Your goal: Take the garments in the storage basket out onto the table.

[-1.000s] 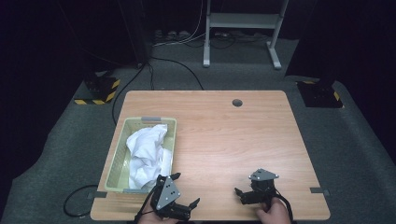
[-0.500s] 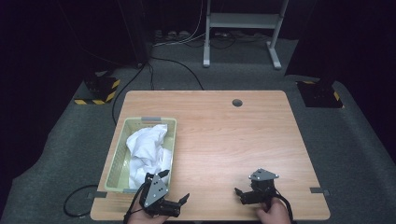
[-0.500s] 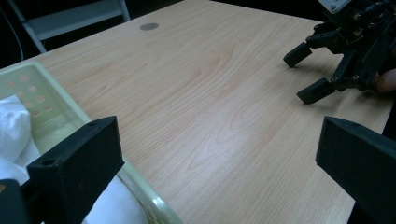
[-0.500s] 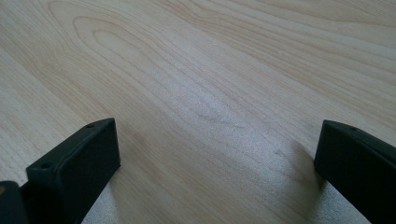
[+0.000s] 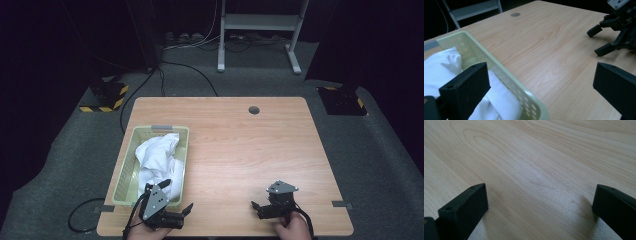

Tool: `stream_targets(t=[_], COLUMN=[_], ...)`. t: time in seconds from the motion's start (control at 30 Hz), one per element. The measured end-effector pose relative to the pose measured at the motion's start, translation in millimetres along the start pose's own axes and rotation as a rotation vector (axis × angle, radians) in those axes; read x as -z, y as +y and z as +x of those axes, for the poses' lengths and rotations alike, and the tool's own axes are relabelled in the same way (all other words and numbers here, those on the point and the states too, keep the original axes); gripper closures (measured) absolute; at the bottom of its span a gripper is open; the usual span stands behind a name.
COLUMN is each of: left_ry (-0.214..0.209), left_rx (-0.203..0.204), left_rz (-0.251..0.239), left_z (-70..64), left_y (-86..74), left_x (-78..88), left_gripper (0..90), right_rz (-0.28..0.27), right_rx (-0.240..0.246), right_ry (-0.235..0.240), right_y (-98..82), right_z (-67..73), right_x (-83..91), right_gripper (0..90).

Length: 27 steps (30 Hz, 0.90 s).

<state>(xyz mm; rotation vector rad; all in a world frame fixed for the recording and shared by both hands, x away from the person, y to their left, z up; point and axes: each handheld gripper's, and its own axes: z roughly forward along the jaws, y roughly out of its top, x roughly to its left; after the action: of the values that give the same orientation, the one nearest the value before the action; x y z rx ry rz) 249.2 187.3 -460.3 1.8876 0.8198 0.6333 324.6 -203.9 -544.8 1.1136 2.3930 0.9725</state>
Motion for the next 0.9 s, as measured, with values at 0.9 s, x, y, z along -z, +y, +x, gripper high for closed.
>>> stream_targets(t=[0.9], left_ry=[0.152], left_rx=[0.097], left_rz=[-0.051], left_z=[46.3], left_y=[-11.4], left_x=[44.0], left_gripper=[1.0], right_rz=[0.000], right_rx=[0.000], right_ry=[0.000], right_y=[0.0], right_z=[0.0], right_x=[0.0], right_gripper=[0.0])
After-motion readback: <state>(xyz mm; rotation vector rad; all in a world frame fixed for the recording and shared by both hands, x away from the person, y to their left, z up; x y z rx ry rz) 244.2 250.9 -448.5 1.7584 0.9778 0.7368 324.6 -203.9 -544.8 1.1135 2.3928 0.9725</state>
